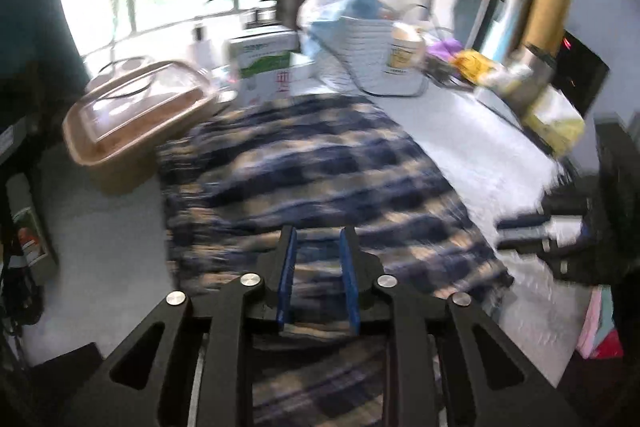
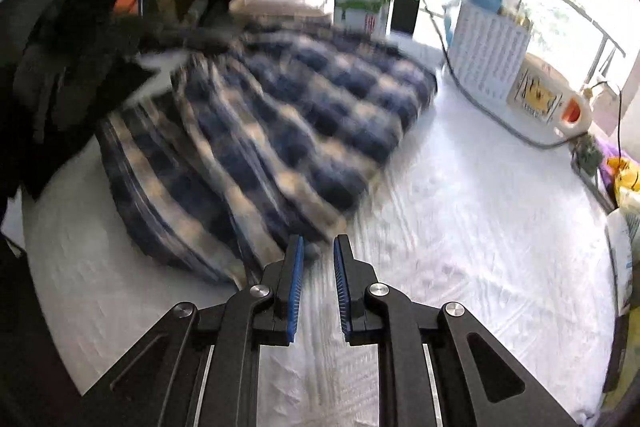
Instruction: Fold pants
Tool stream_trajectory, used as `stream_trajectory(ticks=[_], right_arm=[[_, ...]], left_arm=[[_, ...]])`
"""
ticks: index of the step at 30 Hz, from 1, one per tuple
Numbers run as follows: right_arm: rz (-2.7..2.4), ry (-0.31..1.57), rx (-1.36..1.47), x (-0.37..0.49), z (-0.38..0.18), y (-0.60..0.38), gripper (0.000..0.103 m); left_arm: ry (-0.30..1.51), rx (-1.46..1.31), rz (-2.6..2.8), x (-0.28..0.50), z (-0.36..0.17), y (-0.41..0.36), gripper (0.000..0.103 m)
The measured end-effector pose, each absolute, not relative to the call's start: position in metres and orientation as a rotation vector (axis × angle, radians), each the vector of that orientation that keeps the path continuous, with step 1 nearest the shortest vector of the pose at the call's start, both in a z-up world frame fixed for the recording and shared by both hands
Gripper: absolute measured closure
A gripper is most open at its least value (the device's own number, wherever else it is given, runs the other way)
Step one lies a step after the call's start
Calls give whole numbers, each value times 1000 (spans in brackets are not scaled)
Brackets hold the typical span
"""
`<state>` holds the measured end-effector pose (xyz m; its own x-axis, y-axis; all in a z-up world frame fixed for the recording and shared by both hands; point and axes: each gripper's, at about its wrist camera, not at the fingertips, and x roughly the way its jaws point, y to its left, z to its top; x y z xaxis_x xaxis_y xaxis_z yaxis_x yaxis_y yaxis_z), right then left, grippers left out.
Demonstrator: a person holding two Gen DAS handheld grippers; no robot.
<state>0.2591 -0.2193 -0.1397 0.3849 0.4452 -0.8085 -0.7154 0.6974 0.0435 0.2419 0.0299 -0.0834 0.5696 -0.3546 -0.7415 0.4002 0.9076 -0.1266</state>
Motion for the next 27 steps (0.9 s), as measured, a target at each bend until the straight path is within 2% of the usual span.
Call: stream_trajectory(ticks=[4, 8, 13, 17, 19, 20, 21, 22, 23, 27], right_arm=[[799, 856, -293, 275, -132, -191, 86], [816, 931, -327, 284, -154, -160, 86], [814, 928, -371, 265, -160, -177, 86], [783, 958, -406, 260, -156, -198, 83], [785, 955, -418, 257, -148, -207, 75], [786, 946, -415, 257, -142, -211, 64], [789, 926, -399, 260, -134, -213, 48], [791, 906, -382, 264, -129, -215, 42], [791, 881, -368, 268, -123, -215, 37], [798, 790, -355, 306, -111, -195, 37]], left_arm=[[949, 105, -424, 241, -109, 13, 77], [992, 86, -411, 232, -125, 22, 77], [1003, 68, -397, 217, -120, 50, 77], [981, 68, -370, 212, -97, 70, 77], [934, 64, -356, 218, -78, 80, 76], [912, 51, -363, 224, -72, 81, 71], [891, 46, -369, 230, -66, 82, 66], [876, 48, -371, 236, -63, 80, 66], [854, 53, -383, 244, -59, 76, 66], [854, 34, -452, 290, -66, 61, 66]])
